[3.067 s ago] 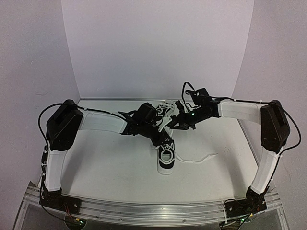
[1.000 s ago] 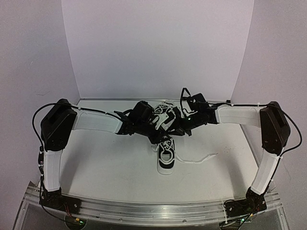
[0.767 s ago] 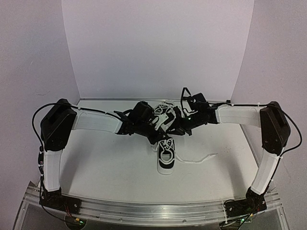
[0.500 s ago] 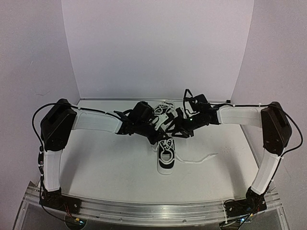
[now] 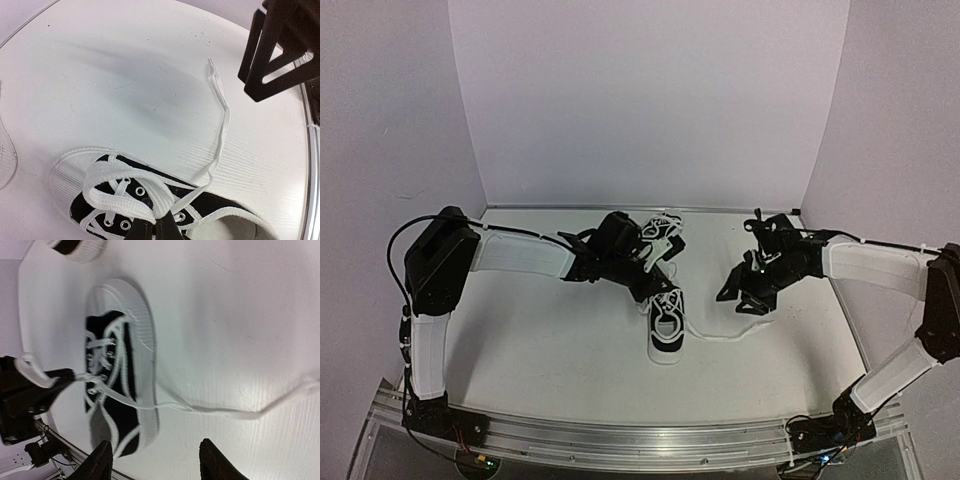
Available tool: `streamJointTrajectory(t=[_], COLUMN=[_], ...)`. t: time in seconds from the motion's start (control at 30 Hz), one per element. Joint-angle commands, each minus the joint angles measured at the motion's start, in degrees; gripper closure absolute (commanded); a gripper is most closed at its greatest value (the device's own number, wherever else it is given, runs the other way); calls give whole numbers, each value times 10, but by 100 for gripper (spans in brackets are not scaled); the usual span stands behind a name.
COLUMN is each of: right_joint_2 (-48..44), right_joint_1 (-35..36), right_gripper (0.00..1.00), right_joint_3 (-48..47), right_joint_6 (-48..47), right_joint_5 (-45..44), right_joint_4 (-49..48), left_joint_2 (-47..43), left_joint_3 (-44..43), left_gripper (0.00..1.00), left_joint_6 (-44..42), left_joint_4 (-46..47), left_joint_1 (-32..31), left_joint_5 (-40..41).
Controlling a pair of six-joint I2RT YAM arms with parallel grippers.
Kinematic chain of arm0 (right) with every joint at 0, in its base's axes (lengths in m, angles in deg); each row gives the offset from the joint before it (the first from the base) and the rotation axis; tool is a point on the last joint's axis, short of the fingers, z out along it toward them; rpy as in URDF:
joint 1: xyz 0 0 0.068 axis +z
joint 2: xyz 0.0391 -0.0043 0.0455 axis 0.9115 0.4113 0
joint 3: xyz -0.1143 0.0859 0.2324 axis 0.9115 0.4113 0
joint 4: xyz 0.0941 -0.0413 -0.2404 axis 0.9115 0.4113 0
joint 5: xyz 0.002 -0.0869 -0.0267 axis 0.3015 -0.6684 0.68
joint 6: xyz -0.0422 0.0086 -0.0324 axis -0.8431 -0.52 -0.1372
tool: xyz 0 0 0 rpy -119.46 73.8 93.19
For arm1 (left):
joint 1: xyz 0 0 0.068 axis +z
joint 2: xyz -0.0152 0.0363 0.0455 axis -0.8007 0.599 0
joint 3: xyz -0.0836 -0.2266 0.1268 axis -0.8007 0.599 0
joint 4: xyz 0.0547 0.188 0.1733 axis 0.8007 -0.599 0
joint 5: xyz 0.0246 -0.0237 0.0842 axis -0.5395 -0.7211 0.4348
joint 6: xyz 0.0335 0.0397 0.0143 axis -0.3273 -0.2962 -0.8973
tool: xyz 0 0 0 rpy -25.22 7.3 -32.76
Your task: Tie the shoes
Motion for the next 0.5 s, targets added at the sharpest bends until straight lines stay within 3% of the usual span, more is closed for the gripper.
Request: streamJointTrajectory(t=[0.0,0.23,0.47], right_joint_2=[-16,-9,75], right_joint_1=[2,2,-1], right_gripper=[48,48,53], right_joint_3=[57,90,39], right_joint_6=[36,73,65], right_joint_5=[-87,-145,-196], right_joint_4=[60,54,34], left_joint_2=[-26,-31,-36], left_joint_3=[13,19,27], left_gripper=[100,100,100], left_joint_6=[-8,-9,-8], left_joint_4=[41,40,49], left_joint_1=[-2,-2,-2], left_joint_5=[-13,-23,-24])
